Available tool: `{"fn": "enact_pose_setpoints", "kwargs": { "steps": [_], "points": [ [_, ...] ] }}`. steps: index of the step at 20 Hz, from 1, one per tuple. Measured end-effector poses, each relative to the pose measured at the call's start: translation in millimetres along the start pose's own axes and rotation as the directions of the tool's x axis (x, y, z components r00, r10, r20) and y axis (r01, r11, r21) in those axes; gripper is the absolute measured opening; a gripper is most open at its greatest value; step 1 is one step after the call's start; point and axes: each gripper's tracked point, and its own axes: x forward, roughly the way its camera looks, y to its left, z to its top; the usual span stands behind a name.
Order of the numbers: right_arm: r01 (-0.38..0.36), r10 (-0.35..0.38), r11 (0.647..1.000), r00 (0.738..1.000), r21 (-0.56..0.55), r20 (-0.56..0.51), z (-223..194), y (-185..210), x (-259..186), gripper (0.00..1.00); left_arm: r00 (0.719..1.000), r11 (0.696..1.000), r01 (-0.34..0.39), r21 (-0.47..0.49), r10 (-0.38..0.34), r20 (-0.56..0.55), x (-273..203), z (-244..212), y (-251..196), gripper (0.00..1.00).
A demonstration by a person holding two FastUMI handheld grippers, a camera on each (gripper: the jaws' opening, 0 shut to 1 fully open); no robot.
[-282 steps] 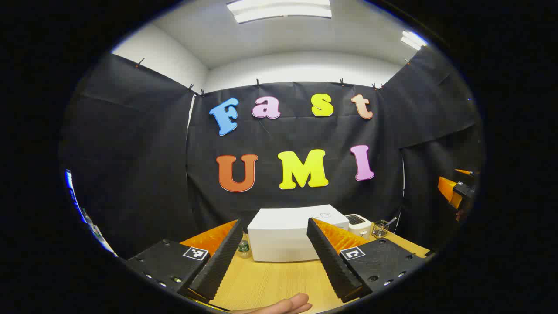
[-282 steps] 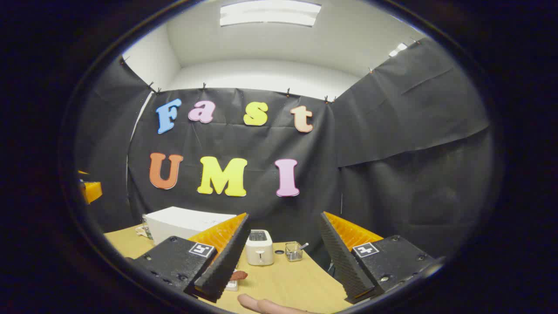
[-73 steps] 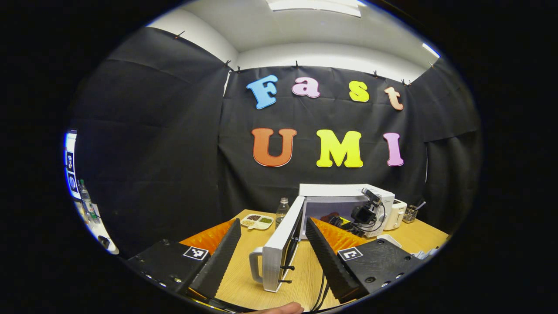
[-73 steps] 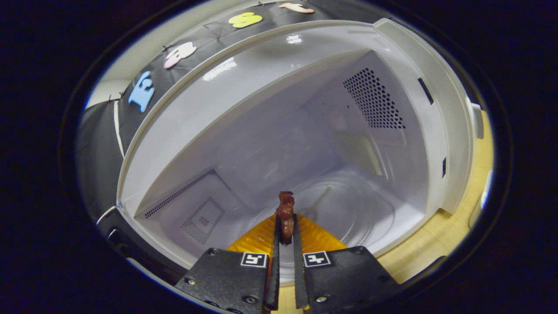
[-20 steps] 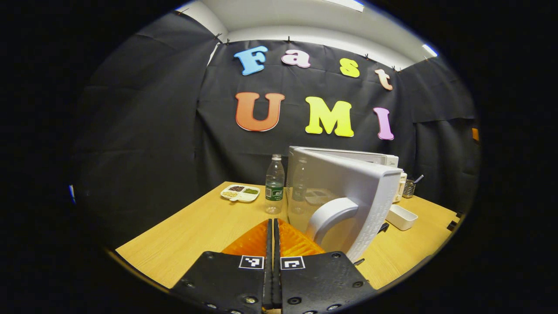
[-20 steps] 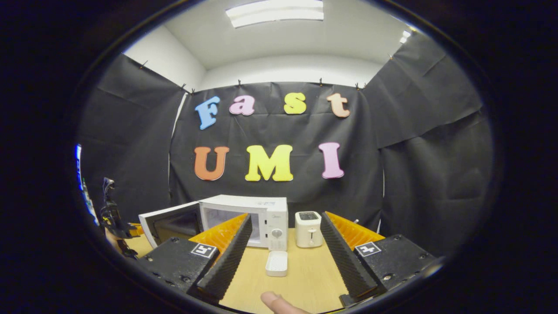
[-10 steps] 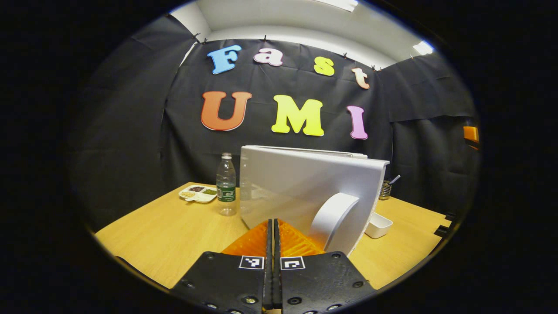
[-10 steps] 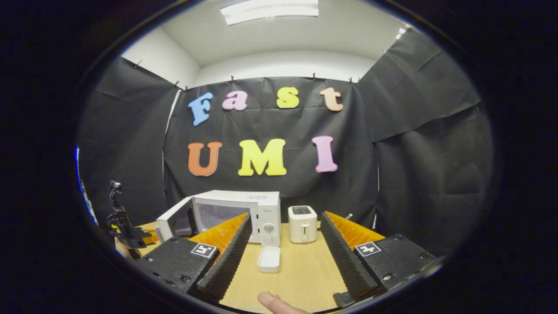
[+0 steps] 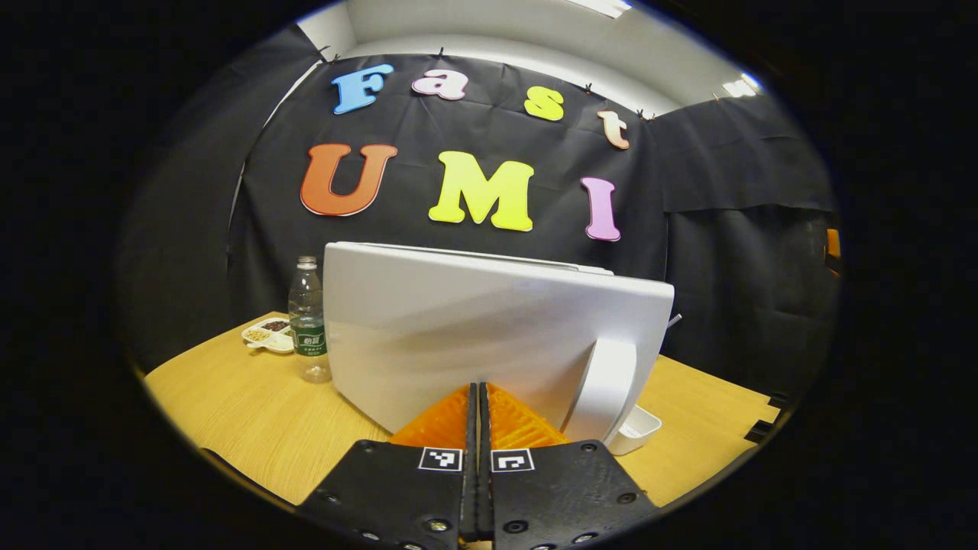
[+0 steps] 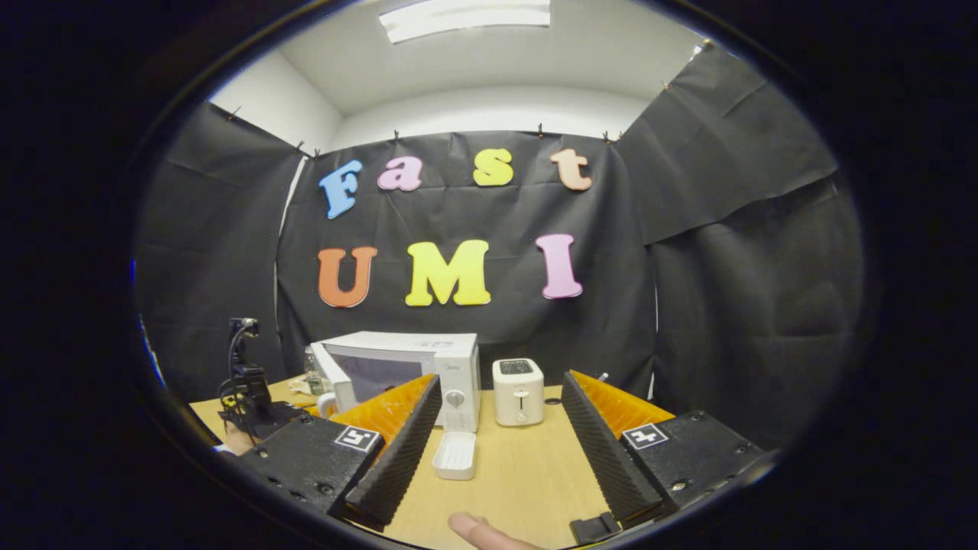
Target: Open the microwave oven with the left hand, put the food in, and close the microwave oven.
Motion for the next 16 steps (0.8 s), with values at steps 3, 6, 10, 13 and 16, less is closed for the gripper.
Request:
{"fn": "enact_pose_setpoints", "kwargs": {
  "steps": [3, 6, 10, 13, 16],
  "points": [
    [0.005, -0.004, 1.000, 1.000, 0.015, -0.029, -11, -13, 20, 1.00, 1.000, 1.000, 0.007, 0.003, -0.007, -0.020, 30, 1, -11, 0.00],
    [0.018, -0.016, 0.999, 0.998, 0.026, -0.062, -21, -25, 41, 1.00, 0.999, 1.000, 0.009, -0.005, -0.009, -0.032, 62, 2, -21, 0.00],
    [0.006, -0.003, 0.999, 0.997, 0.044, -0.077, -27, -30, 59, 1.00, 0.999, 1.000, -0.010, -0.015, 0.010, -0.042, 103, 3, -26, 0.00],
    [0.004, 0.000, 0.999, 0.997, 0.041, -0.081, -28, -34, 68, 1.00, 0.998, 0.999, -0.029, -0.026, 0.028, -0.050, 128, 2, -24, 0.00],
    [-0.005, 0.009, 0.999, 0.996, 0.049, -0.086, -31, -35, 72, 1.00, 0.994, 0.997, -0.073, -0.026, 0.071, -0.080, 153, 0, -19, 0.00]
  ]
}}
